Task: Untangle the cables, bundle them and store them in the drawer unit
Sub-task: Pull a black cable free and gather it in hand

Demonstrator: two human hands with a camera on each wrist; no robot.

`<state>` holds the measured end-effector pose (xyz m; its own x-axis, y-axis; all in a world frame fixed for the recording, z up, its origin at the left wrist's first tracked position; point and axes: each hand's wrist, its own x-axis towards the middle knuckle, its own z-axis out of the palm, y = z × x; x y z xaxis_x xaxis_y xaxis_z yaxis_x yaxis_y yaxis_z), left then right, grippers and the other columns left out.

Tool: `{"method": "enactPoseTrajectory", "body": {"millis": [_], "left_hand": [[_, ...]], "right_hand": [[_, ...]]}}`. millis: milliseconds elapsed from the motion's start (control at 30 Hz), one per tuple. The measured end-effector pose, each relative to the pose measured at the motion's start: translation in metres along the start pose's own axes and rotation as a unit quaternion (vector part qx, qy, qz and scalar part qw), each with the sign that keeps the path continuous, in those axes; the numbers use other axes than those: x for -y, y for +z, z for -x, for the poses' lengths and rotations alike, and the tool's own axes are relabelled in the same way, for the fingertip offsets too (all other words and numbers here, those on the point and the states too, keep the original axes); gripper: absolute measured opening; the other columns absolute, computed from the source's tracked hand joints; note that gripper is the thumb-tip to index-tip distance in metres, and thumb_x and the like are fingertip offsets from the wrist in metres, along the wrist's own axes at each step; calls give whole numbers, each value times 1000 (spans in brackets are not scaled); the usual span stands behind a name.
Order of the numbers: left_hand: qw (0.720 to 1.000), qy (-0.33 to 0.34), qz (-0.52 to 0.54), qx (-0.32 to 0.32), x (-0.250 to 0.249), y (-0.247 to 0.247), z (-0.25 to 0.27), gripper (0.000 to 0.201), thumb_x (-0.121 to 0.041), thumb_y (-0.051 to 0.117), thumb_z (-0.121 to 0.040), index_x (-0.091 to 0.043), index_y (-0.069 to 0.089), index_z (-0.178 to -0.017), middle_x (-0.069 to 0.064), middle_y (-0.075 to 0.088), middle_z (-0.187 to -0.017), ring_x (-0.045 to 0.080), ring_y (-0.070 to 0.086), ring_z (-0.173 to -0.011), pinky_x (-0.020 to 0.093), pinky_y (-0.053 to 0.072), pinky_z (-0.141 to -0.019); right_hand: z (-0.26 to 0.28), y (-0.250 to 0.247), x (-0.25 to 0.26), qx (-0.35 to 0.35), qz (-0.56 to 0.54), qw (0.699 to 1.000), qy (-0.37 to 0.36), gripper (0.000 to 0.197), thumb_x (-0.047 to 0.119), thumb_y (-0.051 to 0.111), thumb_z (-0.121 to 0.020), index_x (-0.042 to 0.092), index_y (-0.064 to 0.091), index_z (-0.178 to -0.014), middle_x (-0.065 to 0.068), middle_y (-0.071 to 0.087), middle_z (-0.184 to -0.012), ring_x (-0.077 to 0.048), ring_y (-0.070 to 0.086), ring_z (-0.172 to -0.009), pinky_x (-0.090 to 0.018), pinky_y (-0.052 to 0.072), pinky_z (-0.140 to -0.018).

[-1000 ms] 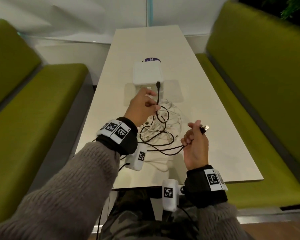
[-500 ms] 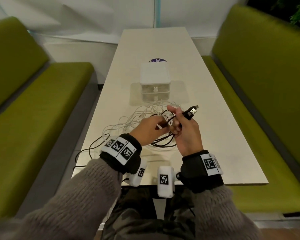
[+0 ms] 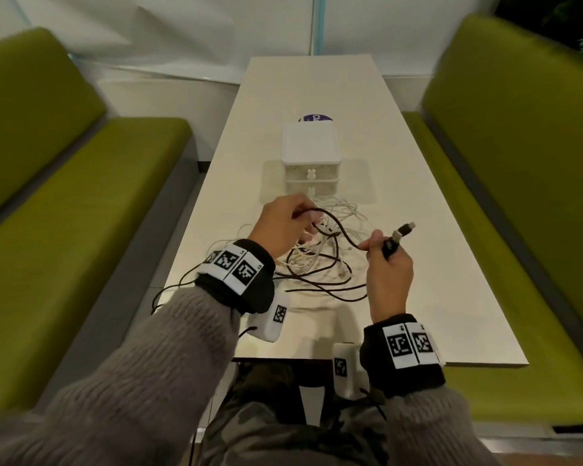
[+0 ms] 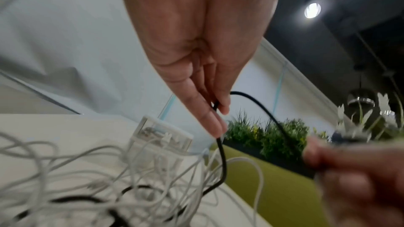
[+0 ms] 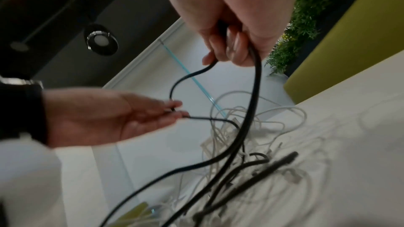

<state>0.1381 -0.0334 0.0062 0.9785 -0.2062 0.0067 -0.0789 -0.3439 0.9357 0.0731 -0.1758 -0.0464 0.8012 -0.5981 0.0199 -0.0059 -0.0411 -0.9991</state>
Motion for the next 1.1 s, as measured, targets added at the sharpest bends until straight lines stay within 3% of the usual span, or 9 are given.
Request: {"method": "enactPoseTrajectory", "body": {"millis": [133, 300, 467, 567, 667, 733, 800, 967, 1100], "left_hand": [[996, 69, 44, 32, -20, -1, 8, 9, -1, 62, -85, -7, 65, -90, 9, 66, -81, 18, 65, -76, 29, 56, -76], [989, 108, 31, 95, -27, 5, 21, 22, 2, 67, -78, -15, 63, -92, 5, 69, -90, 15, 65, -85, 29, 53, -82], [975, 120, 84, 168, -24, 3, 31, 26, 7, 65, -79, -2, 59, -102, 11, 69, -96, 18, 65, -90, 30, 53, -84], [982, 125, 72, 122, -18, -1, 31, 19, 3, 59, -85, -5, 59, -102, 2, 66, -102, 19, 65, -90, 32, 54, -84], [995, 83, -48, 28, 5, -4, 19, 18, 0, 54, -87, -15, 64, -91, -8, 64, -90, 11, 62, -80, 24, 49, -76], [970, 54, -207, 114, 22, 0, 14, 15, -5, 54, -88, -12, 67, -95, -6, 64, -89, 8, 59, -82, 16, 39, -76], [924, 37, -317, 208, 37, 9, 12, 19, -10, 53, -91, -12, 66, -105, 0, 65, -103, 14, 58, -94, 17, 39, -80], [898, 8, -351, 264, 49, 19, 4, 67, -18, 61, -87, -23, 28, -145, 11, 40, -143, 26, 46, -123, 27, 37, -97], [914, -24, -342, 217, 54, 4, -6, 81, -22, 65, -85, -17, 14, -148, 10, 25, -153, 25, 29, -138, 34, 28, -111]], "right_hand": [[7, 7, 4, 46, 53, 997, -24, 26, 29, 57, -94, 7, 65, -82, 6, 60, -72, 3, 54, -66, -5, 36, -60], [9, 17, 14, 60, 100, 991, -71, 15, 16, 68, -86, 11, 55, -82, 3, 54, -70, -3, 48, -60, -3, 36, -56], [4, 17, 17, 59, 134, 984, -102, 5, 6, 62, -87, 1, 62, -89, 6, 52, -68, 2, 44, -59, -3, 35, -54], [4, 12, 18, 47, 103, 988, -100, 16, 14, 58, -93, 1, 64, -86, 0, 57, -69, 1, 47, -59, -7, 35, -54], [2, 2, 16, -19, 38, 997, -61, 28, 28, 53, -96, 6, 58, -80, 0, 57, -70, 1, 51, -63, -4, 37, -59], [-2, -4, 16, -41, -21, 999, -26, 29, 31, 54, -96, 10, 58, -76, 6, 56, -67, -2, 52, -65, -15, 41, -70], [-3, -11, 19, -42, -99, 994, 3, 30, 31, 55, -96, 19, 54, -69, 14, 54, -57, -6, 47, -60, -25, 39, -66], [-1, -25, 30, -31, -237, 970, 48, 27, 25, 53, -97, 17, 50, -72, 11, 50, -56, -3, 39, -49, -17, 30, -45], [-2, -37, 37, -50, -294, 954, 29, 27, 26, 52, -97, 17, 52, -72, 7, 50, -62, -5, 38, -50, -19, 29, -45]]}}
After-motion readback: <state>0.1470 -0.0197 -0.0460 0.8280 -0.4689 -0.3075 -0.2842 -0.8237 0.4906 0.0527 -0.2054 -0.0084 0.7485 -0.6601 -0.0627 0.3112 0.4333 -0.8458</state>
